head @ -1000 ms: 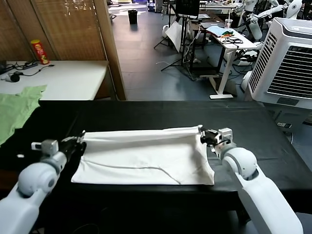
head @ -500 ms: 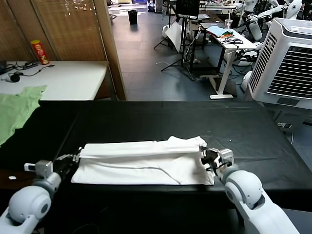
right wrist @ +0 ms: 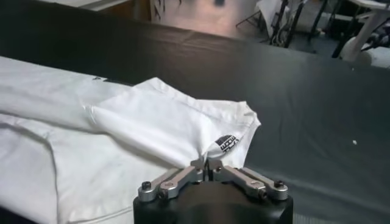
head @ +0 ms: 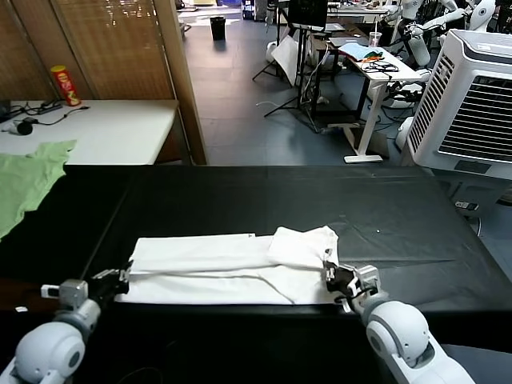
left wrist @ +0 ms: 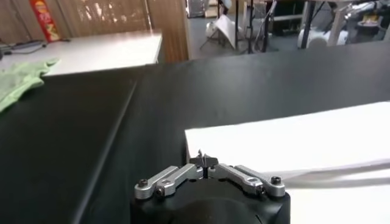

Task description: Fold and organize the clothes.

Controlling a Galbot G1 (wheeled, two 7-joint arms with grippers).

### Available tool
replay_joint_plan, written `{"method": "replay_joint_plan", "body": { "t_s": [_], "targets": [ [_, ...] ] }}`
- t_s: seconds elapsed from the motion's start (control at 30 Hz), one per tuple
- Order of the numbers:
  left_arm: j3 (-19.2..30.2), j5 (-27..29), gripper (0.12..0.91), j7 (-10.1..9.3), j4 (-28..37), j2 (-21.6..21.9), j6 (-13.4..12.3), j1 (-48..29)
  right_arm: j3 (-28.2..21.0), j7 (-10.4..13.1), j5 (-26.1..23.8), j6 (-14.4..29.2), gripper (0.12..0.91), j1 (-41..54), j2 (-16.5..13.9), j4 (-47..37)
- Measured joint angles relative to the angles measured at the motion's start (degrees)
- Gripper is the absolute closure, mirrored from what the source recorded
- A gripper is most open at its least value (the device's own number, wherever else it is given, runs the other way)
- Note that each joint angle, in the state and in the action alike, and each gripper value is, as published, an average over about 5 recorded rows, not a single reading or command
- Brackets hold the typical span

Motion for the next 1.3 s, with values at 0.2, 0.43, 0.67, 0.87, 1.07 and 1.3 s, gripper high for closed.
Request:
{"method": "replay_joint_plan", "body": {
  "t_s": [0.2, 0.43, 0.67, 0.87, 1.07, 1.3],
  "targets": [
    [-1.3, -0.2, 0.445, -1.35, -2.7, 0.3, 2.2, 1.6, 2.8, 0.8, 3.1, 0.0, 0.274, -0.3, -0.4, 1.9],
    [-2.0, -2.8, 0.237, -3.07, -2.9, -1.5, 1.0, -1.5, 4.2, 3.2, 3.6, 2.9, 0.228, 3.8, 2.1, -1.3],
    [0.9, -5.5, 0.232, -2.57, 3.3, -4.0, 0.2, -10.1, 3.0, 4.5, 1.7, 5.9, 0.227, 9.8, 5.7, -8.8],
    [3.6, -7.7, 0.232, -1.59, 9.1, -5.4, 0.4, -15.7, 2.2, 5.7, 2.0, 7.0, 0.233, 12.7, 8.6, -14.8],
    [4.8, -8.1, 0.232, -1.62, 13.5, -6.1, 0.6, -19.0, 1.1, 5.4, 1.4, 7.3, 0.329, 14.9, 11.7, -19.6],
    [5.0, -8.2, 0.453, -1.1, 16.5, -6.4, 0.5, -20.2, 0.2, 4.9, -0.1, 7.3, 0.396, 16.9, 14.1, -23.2]
  ]
}}
